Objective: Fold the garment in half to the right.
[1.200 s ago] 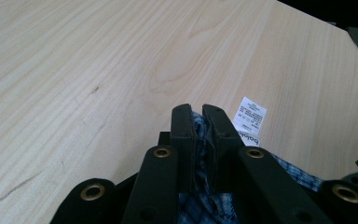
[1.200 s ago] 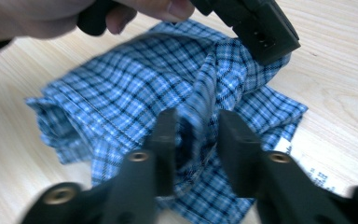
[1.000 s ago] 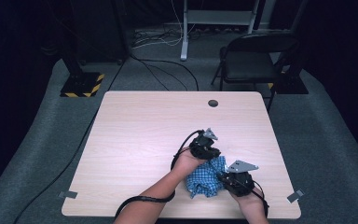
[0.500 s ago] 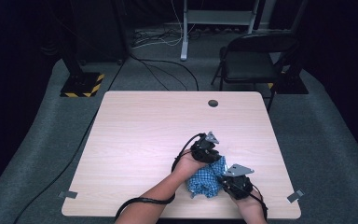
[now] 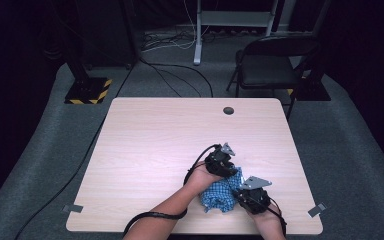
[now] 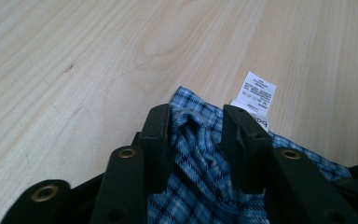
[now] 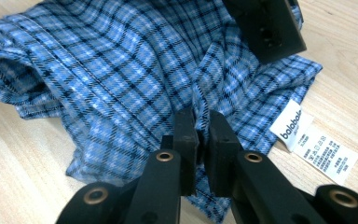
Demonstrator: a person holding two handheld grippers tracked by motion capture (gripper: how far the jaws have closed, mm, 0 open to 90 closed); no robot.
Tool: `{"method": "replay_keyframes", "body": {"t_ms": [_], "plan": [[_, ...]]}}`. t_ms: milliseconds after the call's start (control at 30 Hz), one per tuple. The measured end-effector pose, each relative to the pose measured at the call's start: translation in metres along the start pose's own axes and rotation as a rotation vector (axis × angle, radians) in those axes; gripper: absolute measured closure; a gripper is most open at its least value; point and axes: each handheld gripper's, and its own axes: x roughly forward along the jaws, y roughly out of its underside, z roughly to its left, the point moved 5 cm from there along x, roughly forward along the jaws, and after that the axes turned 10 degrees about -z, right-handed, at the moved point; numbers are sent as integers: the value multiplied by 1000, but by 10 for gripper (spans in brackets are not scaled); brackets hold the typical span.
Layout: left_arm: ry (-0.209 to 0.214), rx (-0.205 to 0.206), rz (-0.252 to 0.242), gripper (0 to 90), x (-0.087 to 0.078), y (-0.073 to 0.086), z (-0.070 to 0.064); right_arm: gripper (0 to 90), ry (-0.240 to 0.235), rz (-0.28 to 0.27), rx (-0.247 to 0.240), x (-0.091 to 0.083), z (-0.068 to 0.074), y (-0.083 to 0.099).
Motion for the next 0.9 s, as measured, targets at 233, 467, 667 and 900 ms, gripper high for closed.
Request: {"method": "replay_keyframes", "body": {"t_ms": [233,467,667,900], "plan": [[-15,6,-18,443,-7,-3,0,728,2,-8,9,-3,-1,-2],[-19,24,-53,385,-19,-12,-2,578,13,-16,19,-11,-1,-7],[-3,18,-107,339,-32,-25,-6,492,26,-19,21,-16,-2,-11],[-11,40,-136,313,-56,-32,-8,382,60,-30,23,-31,-7,-17]]}}
